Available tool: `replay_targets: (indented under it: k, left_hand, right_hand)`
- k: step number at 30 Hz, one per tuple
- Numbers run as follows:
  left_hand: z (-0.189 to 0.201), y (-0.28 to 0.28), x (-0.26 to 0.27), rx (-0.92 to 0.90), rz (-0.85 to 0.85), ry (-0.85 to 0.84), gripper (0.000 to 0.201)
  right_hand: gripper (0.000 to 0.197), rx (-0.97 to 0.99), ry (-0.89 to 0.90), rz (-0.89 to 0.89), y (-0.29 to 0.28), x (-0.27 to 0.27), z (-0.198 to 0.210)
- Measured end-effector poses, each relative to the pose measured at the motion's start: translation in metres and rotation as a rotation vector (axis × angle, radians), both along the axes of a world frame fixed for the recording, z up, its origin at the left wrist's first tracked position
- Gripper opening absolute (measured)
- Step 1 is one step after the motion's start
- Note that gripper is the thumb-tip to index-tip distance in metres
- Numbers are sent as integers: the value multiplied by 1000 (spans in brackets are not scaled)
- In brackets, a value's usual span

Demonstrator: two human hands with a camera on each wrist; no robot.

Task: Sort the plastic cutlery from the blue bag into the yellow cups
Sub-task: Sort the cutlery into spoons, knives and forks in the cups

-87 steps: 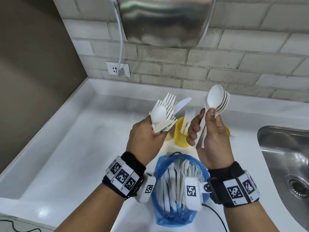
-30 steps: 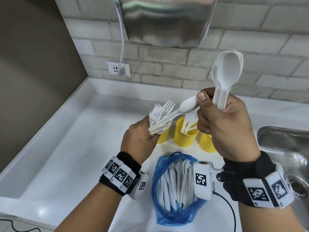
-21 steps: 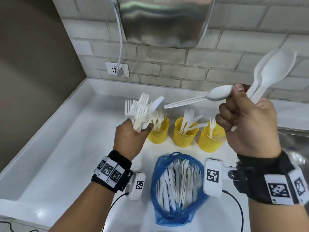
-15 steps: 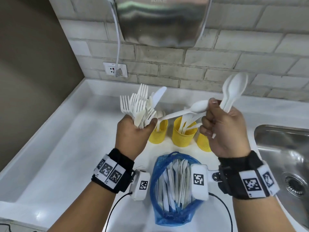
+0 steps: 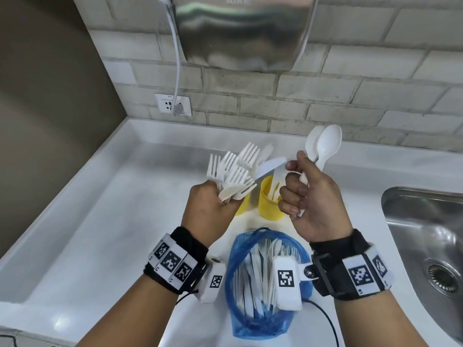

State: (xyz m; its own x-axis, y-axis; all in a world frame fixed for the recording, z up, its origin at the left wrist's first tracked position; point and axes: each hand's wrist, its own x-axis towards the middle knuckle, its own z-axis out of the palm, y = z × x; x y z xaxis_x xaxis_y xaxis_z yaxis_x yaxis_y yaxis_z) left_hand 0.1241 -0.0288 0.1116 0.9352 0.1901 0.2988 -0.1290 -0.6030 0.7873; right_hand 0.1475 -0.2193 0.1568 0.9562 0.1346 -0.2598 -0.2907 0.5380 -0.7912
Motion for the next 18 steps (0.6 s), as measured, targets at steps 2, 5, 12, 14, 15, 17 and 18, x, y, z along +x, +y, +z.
replay_targets:
  k: [2,5,12,14,15,17,18]
  left_hand:
    - [4,-1,-1,-201,-46,70,21]
    - [15,-6,-6,-428,-164,136,7]
    - [24,-20,-12,-670,-315,197,10]
    - [21,-21,-11,-683,-329,224,18]
    - [19,-21,-10,-691,-333,226,22]
    - [17,-20,-11,-702,-332,227,28]
    - [18,-20,-11,-696,-322,225,27]
  right_hand:
    - [36,49,13,16,-2,2,-4]
    - [40,14,16,84,1,2,-13]
    - [75,8,36,255,23,-7,-20]
    - [72,-38,40,190,28,-10,-21]
    - [68,-81,34,151,31,-11,-22]
    - [62,-156,15,88,33,-13,-24]
    - [61,-182,9,65,34,-13,-26]
